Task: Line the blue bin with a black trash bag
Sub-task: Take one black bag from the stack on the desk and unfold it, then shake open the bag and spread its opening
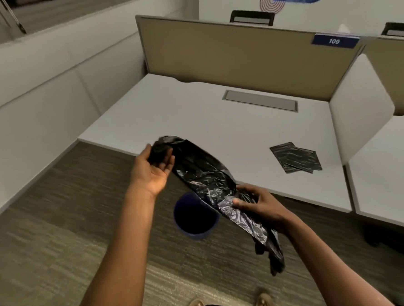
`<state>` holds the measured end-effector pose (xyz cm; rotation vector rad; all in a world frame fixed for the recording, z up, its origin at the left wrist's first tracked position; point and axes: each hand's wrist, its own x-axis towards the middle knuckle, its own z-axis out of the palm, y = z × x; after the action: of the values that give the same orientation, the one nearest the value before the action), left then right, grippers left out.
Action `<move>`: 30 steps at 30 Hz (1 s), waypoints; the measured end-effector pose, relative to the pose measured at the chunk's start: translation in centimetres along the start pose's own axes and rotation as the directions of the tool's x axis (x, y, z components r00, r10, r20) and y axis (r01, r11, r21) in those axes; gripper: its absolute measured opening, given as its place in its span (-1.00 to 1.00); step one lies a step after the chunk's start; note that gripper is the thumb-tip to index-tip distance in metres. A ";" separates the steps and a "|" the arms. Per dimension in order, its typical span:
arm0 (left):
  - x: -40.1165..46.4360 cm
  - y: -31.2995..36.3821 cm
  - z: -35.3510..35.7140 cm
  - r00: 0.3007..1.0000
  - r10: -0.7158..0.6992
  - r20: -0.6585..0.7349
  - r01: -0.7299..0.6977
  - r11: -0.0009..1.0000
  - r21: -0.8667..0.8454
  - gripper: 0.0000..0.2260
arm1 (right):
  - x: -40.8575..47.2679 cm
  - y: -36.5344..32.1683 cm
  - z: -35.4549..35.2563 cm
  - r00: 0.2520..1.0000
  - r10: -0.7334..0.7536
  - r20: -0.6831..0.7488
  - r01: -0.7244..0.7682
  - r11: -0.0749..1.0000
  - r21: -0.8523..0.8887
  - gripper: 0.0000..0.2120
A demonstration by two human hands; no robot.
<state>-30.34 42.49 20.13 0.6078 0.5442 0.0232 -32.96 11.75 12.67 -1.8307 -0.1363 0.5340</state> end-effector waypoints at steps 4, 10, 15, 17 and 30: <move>4.1 1.5 -0.1 0.994 -0.096 -0.048 0.097 0.995 0.011 -0.58 | -1.1 0.2 -0.7 0.999 -0.017 0.030 0.014 0.994 0.105 -0.74; 5.6 -1.7 -0.7 0.990 -0.119 -0.074 0.129 0.981 0.145 -0.34 | -0.5 0.4 0.0 0.993 0.100 -0.068 -0.054 0.869 0.492 -0.80; -1.3 -9.0 -3.3 0.995 0.068 0.070 -0.097 0.730 0.677 -0.46 | 1.5 -0.2 2.6 0.919 0.369 -0.142 -0.156 0.669 0.727 -0.83; -5.5 -10.8 -4.8 0.973 -0.093 0.212 -0.102 0.650 0.753 -0.52 | 2.4 -0.6 3.9 0.888 0.460 -0.018 -0.242 0.499 0.832 -0.77; -5.2 -11.7 -9.5 0.994 0.087 -0.062 -0.007 0.635 0.772 -0.79 | 2.3 0.5 7.7 0.927 0.067 -0.368 -0.166 0.956 -0.243 -0.38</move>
<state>-41.05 37.01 9.74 1.4860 0.6235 -0.1452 -34.28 19.18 9.80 -2.1841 0.1570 0.2642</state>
